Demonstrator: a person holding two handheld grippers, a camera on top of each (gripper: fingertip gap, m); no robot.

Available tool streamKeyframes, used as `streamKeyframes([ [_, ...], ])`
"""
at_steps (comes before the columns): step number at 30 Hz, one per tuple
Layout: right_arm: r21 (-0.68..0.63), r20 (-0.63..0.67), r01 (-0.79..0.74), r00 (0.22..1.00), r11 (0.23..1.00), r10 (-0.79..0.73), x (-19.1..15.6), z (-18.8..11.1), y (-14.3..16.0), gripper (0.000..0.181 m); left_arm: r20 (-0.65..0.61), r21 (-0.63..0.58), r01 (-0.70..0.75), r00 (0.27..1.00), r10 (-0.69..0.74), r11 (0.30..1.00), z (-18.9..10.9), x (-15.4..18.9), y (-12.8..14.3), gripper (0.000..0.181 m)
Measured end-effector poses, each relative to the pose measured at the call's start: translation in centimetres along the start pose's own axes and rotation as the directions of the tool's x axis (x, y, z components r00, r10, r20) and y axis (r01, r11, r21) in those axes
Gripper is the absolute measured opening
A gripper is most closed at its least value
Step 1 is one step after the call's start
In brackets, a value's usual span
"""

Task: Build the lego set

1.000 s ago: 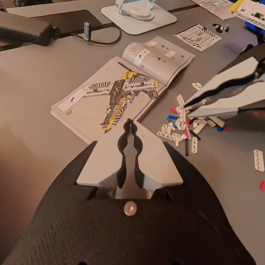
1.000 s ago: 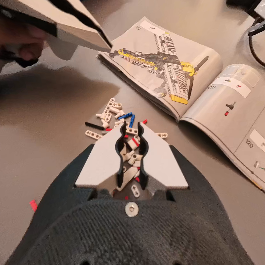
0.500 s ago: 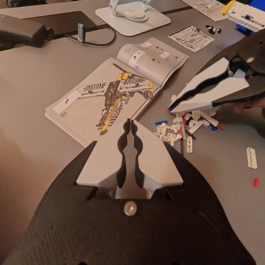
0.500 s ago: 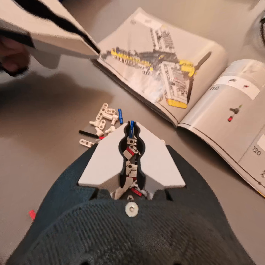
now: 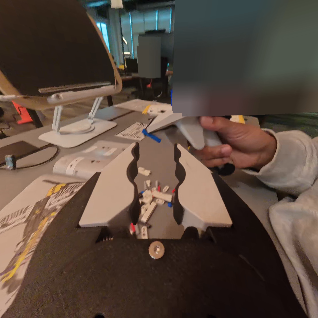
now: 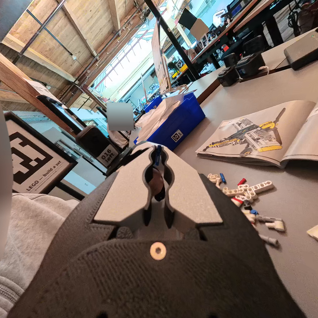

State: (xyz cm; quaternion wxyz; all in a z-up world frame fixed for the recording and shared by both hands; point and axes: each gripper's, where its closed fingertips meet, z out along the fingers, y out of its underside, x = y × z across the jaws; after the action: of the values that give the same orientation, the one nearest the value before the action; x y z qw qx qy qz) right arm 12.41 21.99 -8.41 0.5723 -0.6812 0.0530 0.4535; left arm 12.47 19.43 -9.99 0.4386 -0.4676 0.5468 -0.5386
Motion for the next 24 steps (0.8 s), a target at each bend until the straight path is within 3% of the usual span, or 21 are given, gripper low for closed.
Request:
streamKeyframes([
  [1,0.006,0.0,-0.001,1.0,1.0,0.002,-0.2,-0.3,0.1,0.003,0.007,0.011,-0.002,1.0,0.002,1.0,0.5,0.5,-0.1,0.043],
  [5,0.024,0.02,-0.045,0.999,0.999,0.044,-0.7,-1.4,0.9,0.003,0.058,0.001,0.004,0.998,-0.004,1.0,1.7,0.8,0.3,0.042],
  [11,0.054,0.019,-0.082,0.997,0.995,0.081,-0.5,-2.8,0.9,0.003,0.039,0.022,0.014,0.999,-0.015,1.0,1.0,0.7,-0.1,0.016],
  [16,0.006,-0.029,-0.03,0.999,1.0,0.03,0.0,-2.9,2.0,0.002,0.001,0.016,0.044,0.999,-0.044,0.999,0.7,0.7,0.1,0.007],
  [19,0.009,0.008,-0.063,0.998,0.998,0.063,-0.2,-3.0,2.1,0.002,-0.025,0.02,0.041,0.999,-0.04,0.999,0.5,1.0,0.0,0.007],
  [24,-0.011,0.049,-0.09,0.995,0.996,0.091,-0.5,-3.1,2.4,0.001,-0.083,-0.009,0.039,0.996,-0.04,0.999,0.7,1.8,0.7,0.031],
])
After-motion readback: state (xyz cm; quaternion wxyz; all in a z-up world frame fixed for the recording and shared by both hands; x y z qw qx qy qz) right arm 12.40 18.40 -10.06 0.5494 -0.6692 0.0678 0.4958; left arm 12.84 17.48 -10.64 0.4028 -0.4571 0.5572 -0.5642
